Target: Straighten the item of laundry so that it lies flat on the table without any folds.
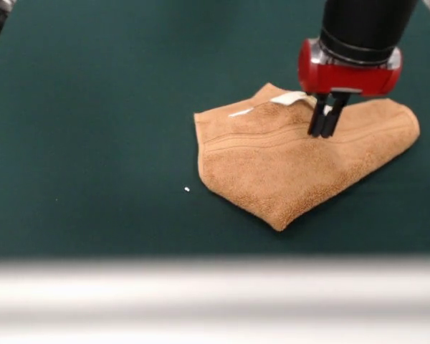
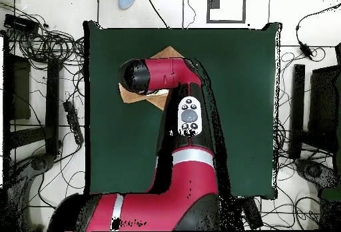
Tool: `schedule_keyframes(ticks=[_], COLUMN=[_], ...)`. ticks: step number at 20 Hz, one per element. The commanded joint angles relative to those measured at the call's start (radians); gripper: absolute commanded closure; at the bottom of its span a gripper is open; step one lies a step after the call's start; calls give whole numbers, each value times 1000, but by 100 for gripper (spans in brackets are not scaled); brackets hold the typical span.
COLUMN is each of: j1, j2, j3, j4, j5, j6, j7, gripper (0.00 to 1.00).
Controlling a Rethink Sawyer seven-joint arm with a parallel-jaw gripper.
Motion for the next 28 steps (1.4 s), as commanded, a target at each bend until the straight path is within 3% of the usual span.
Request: schedule_keyframes(ticks=[1, 11, 22, 28], j1=[-7, 0, 19, 9], j2=[67, 99, 43, 27], j3=[15, -61, -159, -119], j4=[-7, -27, 28, 63], j5=[-54, -113, -237, -228], j6=[82, 202, 317, 323], j7=[4, -30, -115, -70], gripper=[100, 100, 100, 100])
